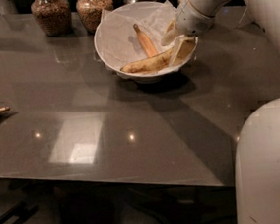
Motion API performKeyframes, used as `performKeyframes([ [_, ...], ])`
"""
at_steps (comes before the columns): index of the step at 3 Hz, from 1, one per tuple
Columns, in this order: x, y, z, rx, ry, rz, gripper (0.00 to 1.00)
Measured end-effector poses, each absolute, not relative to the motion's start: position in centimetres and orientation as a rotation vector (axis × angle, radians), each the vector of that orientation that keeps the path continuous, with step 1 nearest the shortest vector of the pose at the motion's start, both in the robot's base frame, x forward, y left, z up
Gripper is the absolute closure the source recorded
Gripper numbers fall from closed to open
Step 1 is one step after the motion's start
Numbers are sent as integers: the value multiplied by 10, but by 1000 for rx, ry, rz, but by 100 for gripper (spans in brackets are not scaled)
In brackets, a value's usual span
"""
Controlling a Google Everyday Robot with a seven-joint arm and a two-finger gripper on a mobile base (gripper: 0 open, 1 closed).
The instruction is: Pick banana from white bowl
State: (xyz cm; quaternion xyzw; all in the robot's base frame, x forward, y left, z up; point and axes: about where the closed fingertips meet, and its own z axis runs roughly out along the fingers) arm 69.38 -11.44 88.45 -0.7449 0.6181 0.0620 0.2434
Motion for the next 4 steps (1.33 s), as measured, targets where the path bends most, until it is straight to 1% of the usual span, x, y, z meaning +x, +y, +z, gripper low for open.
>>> performKeyframes([
  [2, 694, -109, 874, -2031, 1691, 201, 43],
  [3, 690, -104, 867, -2062, 1684, 228, 56],
  [4, 686, -100, 865, -2119, 1667, 247, 76],
])
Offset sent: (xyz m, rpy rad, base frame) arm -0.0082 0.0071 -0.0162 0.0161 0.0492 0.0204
